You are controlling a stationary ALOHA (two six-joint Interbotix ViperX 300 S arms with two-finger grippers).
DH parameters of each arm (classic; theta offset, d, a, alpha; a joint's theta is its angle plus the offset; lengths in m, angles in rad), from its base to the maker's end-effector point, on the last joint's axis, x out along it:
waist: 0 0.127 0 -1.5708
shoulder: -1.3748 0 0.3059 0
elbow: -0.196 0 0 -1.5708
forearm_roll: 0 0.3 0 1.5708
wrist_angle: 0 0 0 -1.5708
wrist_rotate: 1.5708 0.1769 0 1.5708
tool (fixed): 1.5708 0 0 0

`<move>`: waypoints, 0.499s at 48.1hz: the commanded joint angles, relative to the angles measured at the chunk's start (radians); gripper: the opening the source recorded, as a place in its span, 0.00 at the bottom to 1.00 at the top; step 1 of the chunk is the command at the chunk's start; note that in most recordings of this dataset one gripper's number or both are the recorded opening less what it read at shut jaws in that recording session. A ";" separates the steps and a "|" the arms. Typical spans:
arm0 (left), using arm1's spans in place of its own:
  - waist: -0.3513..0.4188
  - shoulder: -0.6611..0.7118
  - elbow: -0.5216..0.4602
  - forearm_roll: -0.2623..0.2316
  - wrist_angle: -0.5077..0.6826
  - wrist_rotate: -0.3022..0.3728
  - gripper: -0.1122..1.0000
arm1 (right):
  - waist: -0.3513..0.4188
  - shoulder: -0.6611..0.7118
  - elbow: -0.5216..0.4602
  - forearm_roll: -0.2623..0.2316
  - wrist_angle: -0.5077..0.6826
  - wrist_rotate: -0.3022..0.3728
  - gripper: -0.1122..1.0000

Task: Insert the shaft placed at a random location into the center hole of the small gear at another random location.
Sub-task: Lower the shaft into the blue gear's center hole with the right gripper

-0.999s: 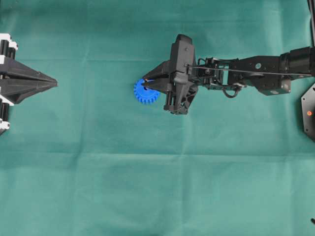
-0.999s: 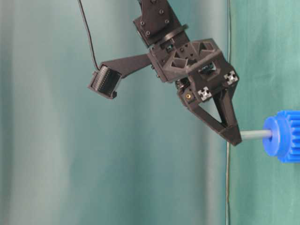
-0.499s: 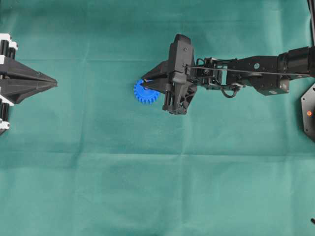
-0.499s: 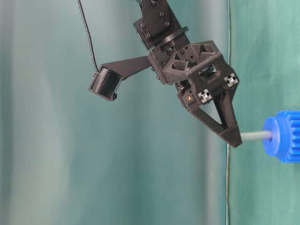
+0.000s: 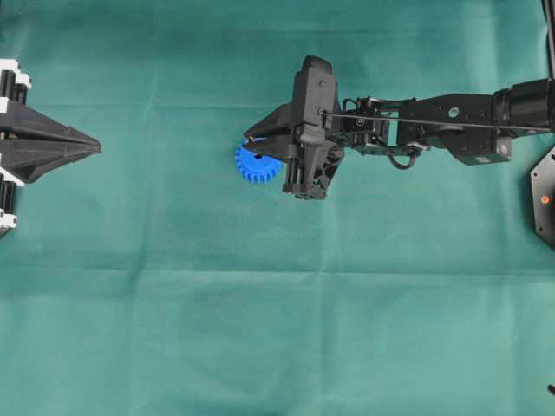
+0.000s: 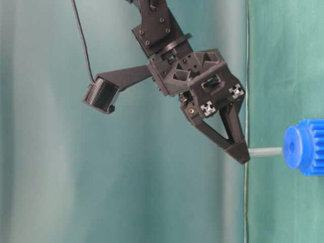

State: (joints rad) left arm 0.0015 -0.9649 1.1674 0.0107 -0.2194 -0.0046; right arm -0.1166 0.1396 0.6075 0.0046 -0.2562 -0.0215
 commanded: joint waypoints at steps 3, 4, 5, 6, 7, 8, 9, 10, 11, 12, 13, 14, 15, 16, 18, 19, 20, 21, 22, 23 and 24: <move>0.000 0.008 -0.018 0.003 -0.006 -0.002 0.10 | 0.002 -0.031 -0.021 -0.003 0.005 -0.015 0.22; 0.000 0.008 -0.018 0.003 -0.006 -0.002 0.10 | 0.002 -0.029 -0.021 -0.003 0.005 -0.015 0.22; 0.000 0.008 -0.018 0.003 -0.006 -0.002 0.10 | 0.002 -0.026 -0.021 -0.003 0.005 -0.015 0.22; 0.000 0.008 -0.018 0.003 -0.006 -0.002 0.10 | 0.002 -0.023 -0.021 -0.002 0.005 -0.015 0.22; 0.000 0.008 -0.018 0.003 -0.006 -0.002 0.10 | 0.002 -0.020 -0.020 -0.003 0.005 -0.015 0.22; 0.000 0.008 -0.018 0.003 -0.006 -0.002 0.10 | 0.002 -0.017 -0.021 -0.003 0.005 -0.015 0.22; 0.000 0.008 -0.018 0.003 -0.006 -0.002 0.10 | 0.003 -0.014 -0.020 -0.003 0.003 -0.015 0.22; 0.000 0.008 -0.018 0.003 -0.006 -0.002 0.10 | 0.002 -0.009 -0.021 -0.003 0.002 -0.015 0.22; 0.000 0.008 -0.018 0.003 -0.006 -0.002 0.10 | 0.002 -0.005 -0.021 -0.002 0.000 -0.015 0.22; 0.000 0.008 -0.018 0.003 -0.006 -0.002 0.10 | 0.002 0.000 -0.021 -0.002 0.000 -0.014 0.22; 0.000 0.008 -0.018 0.003 -0.006 -0.002 0.10 | 0.002 0.003 -0.021 -0.003 0.000 -0.015 0.22; 0.000 0.008 -0.018 0.003 -0.006 -0.002 0.10 | 0.002 0.006 -0.021 -0.002 0.000 -0.014 0.22; 0.000 0.008 -0.018 0.003 -0.006 -0.002 0.10 | 0.002 0.011 -0.021 -0.003 0.000 -0.014 0.22; 0.000 0.008 -0.018 0.003 -0.006 -0.002 0.10 | 0.002 0.014 -0.021 -0.003 -0.002 -0.014 0.22; 0.000 0.008 -0.018 0.003 -0.006 -0.002 0.10 | 0.002 0.018 -0.021 -0.002 -0.002 -0.014 0.22; 0.000 0.008 -0.018 0.003 -0.006 -0.002 0.10 | 0.002 0.021 -0.020 -0.002 -0.002 -0.014 0.22; 0.000 0.008 -0.018 0.003 -0.006 -0.002 0.10 | 0.000 0.023 -0.020 -0.003 -0.003 -0.014 0.22; 0.000 0.008 -0.018 0.003 -0.006 -0.002 0.10 | 0.000 0.025 -0.020 -0.003 -0.002 -0.014 0.22; 0.000 0.008 -0.018 0.003 -0.006 -0.003 0.10 | 0.000 0.026 -0.020 -0.002 -0.002 -0.014 0.22; 0.000 0.006 -0.018 0.003 -0.006 -0.002 0.10 | 0.000 0.028 -0.020 -0.002 -0.003 -0.014 0.22; 0.000 0.008 -0.018 0.003 -0.006 -0.002 0.10 | 0.000 0.028 -0.018 -0.003 -0.003 -0.014 0.22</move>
State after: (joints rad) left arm 0.0015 -0.9649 1.1674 0.0107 -0.2194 -0.0046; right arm -0.1166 0.1733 0.6044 0.0046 -0.2562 -0.0215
